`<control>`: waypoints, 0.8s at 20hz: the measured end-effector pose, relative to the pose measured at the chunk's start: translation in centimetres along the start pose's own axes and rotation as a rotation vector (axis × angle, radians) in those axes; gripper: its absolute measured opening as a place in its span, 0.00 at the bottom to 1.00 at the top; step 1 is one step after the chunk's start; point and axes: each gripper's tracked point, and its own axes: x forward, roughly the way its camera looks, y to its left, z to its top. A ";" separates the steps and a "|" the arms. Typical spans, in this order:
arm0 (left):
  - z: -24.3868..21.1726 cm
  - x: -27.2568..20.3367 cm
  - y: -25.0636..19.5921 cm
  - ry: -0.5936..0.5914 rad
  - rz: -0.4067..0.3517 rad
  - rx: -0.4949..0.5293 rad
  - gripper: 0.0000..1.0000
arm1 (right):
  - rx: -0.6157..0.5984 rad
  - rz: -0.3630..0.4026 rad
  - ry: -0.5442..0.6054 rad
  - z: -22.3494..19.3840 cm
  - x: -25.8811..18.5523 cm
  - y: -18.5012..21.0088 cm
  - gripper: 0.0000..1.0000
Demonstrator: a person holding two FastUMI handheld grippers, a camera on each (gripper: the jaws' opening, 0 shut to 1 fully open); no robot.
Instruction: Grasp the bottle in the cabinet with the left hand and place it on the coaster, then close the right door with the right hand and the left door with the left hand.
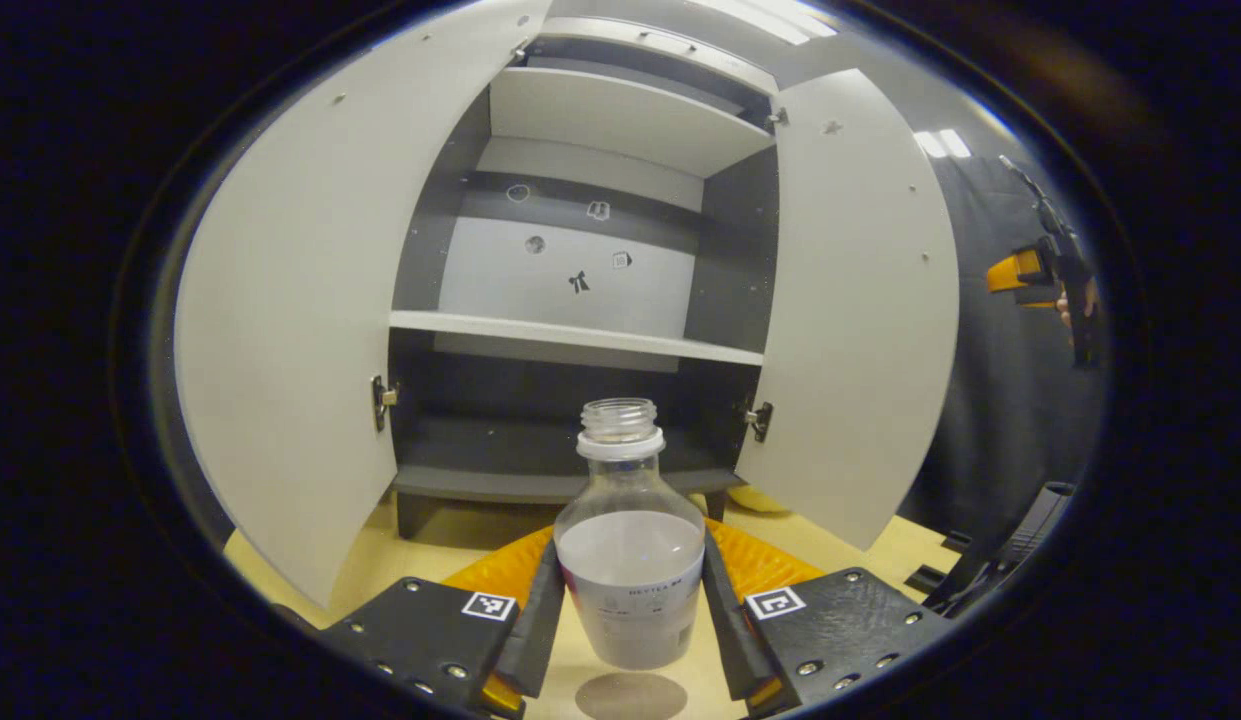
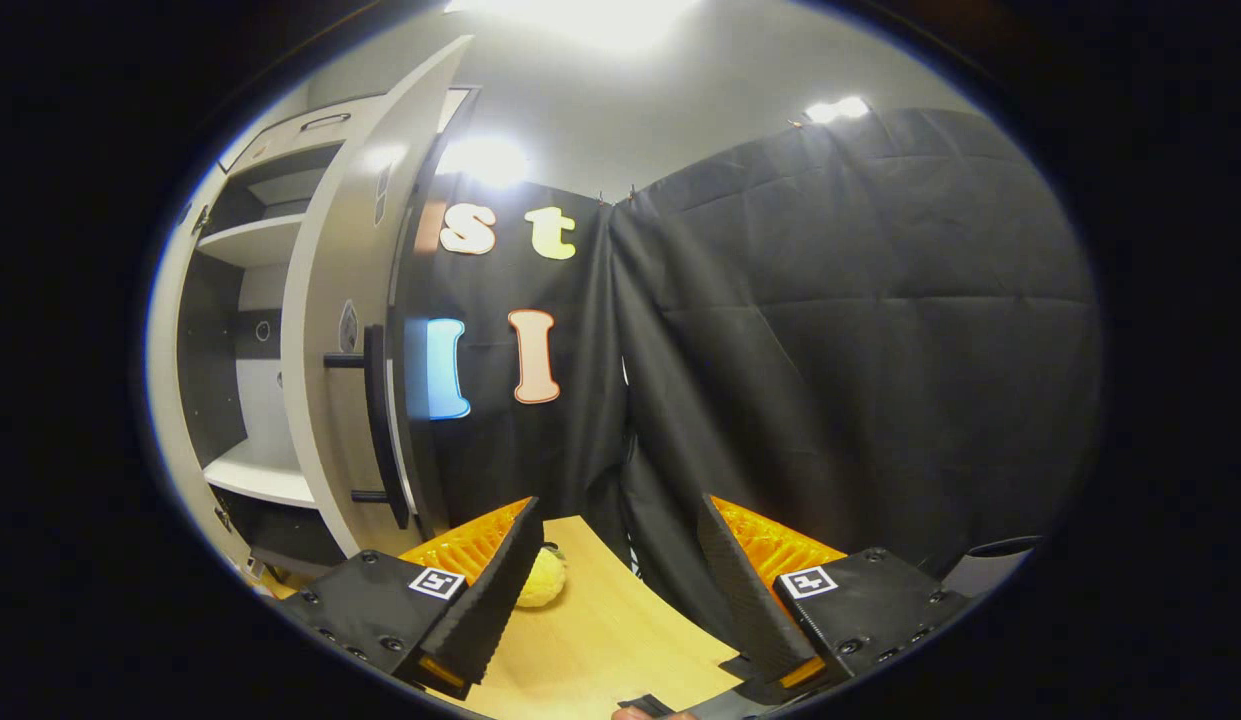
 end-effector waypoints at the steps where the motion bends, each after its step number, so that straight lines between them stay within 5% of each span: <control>1: -0.9 -0.1 -0.3 0.014 -0.008 0.012 0.68 | -0.003 -0.001 -0.003 0.2 -0.3 0.0 0.96; 14: -9.6 0.2 -1.9 0.099 -0.003 0.180 0.69 | 0.087 -0.047 0.100 -3.3 -4.1 -2.7 0.96; 16: -10.5 0.2 -2.4 0.119 -0.020 0.176 0.76 | 0.076 -0.051 0.093 -3.2 -4.3 -2.9 0.96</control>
